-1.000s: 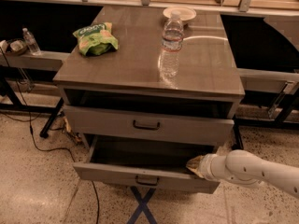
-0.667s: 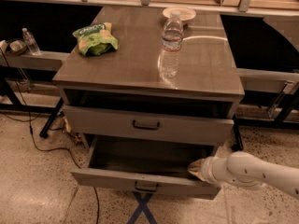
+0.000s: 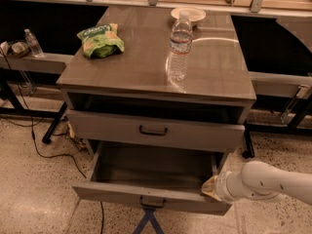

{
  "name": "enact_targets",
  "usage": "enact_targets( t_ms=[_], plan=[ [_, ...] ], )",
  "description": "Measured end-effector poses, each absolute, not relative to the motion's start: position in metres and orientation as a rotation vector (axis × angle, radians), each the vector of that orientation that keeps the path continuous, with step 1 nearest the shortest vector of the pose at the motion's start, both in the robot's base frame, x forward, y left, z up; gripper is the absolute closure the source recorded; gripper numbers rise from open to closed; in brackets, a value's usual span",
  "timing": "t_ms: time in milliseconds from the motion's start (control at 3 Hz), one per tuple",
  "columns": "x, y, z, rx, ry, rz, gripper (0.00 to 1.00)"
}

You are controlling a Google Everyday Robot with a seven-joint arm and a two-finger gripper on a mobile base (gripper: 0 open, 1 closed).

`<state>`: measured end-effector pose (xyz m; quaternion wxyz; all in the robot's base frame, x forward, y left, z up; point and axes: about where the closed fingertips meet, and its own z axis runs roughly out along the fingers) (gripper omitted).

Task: Open middle drawer

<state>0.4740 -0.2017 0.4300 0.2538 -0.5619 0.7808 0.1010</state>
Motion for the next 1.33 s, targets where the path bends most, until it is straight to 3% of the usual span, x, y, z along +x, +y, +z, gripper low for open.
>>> enact_targets(
  t_ms=[1333],
  plan=[
    [0.383, -0.204, 0.426, -1.843, 2.208, 0.437, 1.0]
  ],
)
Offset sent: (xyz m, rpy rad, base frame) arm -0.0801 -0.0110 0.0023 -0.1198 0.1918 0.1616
